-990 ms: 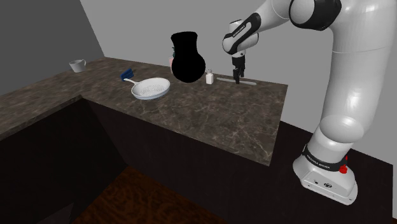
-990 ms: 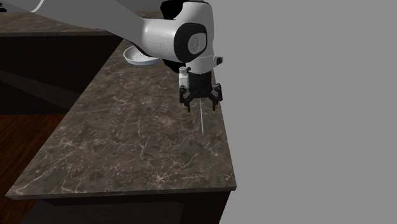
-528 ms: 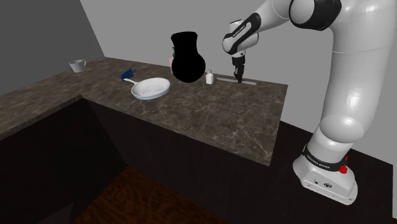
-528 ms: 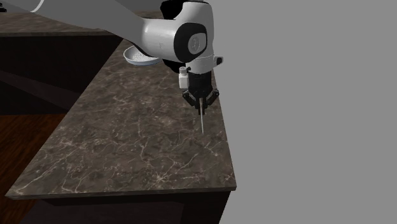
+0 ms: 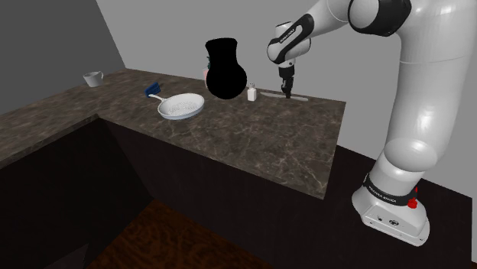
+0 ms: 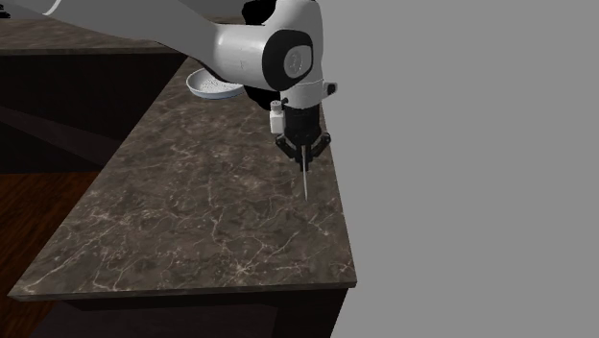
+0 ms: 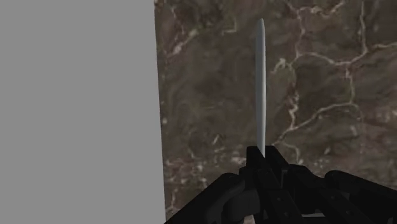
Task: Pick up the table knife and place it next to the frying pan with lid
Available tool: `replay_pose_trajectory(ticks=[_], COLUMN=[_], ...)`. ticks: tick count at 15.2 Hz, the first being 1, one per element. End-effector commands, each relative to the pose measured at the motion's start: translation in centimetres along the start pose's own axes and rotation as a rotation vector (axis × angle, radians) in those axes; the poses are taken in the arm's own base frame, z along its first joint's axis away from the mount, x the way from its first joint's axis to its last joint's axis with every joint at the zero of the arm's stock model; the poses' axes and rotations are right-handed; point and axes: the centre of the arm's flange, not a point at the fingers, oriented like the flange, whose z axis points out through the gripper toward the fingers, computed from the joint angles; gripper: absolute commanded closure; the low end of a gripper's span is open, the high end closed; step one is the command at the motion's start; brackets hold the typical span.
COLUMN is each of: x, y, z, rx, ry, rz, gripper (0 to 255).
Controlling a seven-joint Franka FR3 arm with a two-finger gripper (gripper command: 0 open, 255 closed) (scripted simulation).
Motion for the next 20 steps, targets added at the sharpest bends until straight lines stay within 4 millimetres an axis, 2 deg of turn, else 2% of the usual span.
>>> replay_pose_trajectory(ticks=[1, 20], x=[-0.2, -1.6], y=[0.0, 0.4], z=[-0.9, -10.9], rx=[0.0, 0.0], ry=[0.0, 0.0], rz=[0.0, 0.0], gripper=[255, 255])
